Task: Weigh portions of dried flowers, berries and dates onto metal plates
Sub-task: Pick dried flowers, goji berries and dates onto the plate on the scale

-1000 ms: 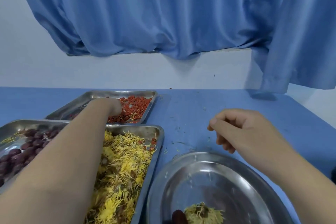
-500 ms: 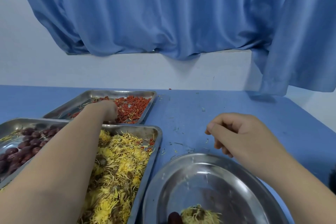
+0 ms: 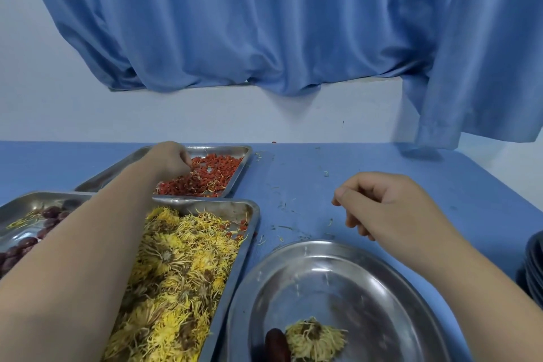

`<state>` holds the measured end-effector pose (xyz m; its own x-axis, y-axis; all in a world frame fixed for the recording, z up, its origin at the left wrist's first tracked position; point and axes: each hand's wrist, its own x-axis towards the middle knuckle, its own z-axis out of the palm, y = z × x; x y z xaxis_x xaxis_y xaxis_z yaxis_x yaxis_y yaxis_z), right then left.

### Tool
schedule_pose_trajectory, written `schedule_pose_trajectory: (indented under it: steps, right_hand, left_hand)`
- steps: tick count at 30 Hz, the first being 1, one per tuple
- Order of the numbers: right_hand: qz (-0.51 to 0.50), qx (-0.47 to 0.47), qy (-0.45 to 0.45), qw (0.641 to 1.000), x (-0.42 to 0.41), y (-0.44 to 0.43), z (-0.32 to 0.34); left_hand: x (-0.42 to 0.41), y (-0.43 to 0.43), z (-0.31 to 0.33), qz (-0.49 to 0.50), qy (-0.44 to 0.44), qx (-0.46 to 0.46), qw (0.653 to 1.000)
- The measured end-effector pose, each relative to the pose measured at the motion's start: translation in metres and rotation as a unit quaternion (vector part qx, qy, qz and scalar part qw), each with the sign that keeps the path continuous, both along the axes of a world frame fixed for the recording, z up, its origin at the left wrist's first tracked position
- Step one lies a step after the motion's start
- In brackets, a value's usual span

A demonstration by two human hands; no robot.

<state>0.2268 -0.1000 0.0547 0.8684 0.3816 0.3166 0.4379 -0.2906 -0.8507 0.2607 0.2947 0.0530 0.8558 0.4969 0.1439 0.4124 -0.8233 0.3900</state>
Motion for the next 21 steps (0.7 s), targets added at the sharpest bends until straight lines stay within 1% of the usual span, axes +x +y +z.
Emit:
schedule_pose_trajectory:
  steps: [3, 7, 9, 11, 13, 18, 21]
  right_hand:
    - [0.007, 0.025, 0.000, 1.000, -0.001, -0.002, 0.006]
    - [0.010, 0.034, 0.000, 0.999, -0.004, -0.003, 0.011]
    - [0.007, 0.040, -0.002, 0.999, -0.008, -0.005, 0.015]
    - [0.007, 0.058, -0.003, 0.998, -0.014, -0.009, 0.024]
    - [0.014, 0.085, -0.011, 0.996, -0.023, -0.015, 0.035]
    - [0.030, 0.129, -0.037, 0.990, -0.050, -0.023, 0.056]
    - [0.040, 0.142, -0.034, 0.988, -0.068, -0.029, 0.056]
  left_hand:
    - [-0.003, -0.001, 0.005, -0.011, -0.054, -0.041, 0.998]
    - [-0.015, -0.018, 0.022, -0.071, -0.111, -0.161, 0.978]
    - [-0.027, -0.038, 0.030, -0.121, -0.099, -0.227, 0.961]
    - [-0.042, -0.066, 0.034, -0.175, -0.065, -0.289, 0.939]
    - [-0.058, -0.095, 0.034, -0.221, -0.037, -0.332, 0.916]
    - [-0.095, -0.161, 0.027, -0.312, 0.022, -0.336, 0.888]
    - [-0.109, -0.189, 0.018, -0.346, 0.030, -0.333, 0.877]
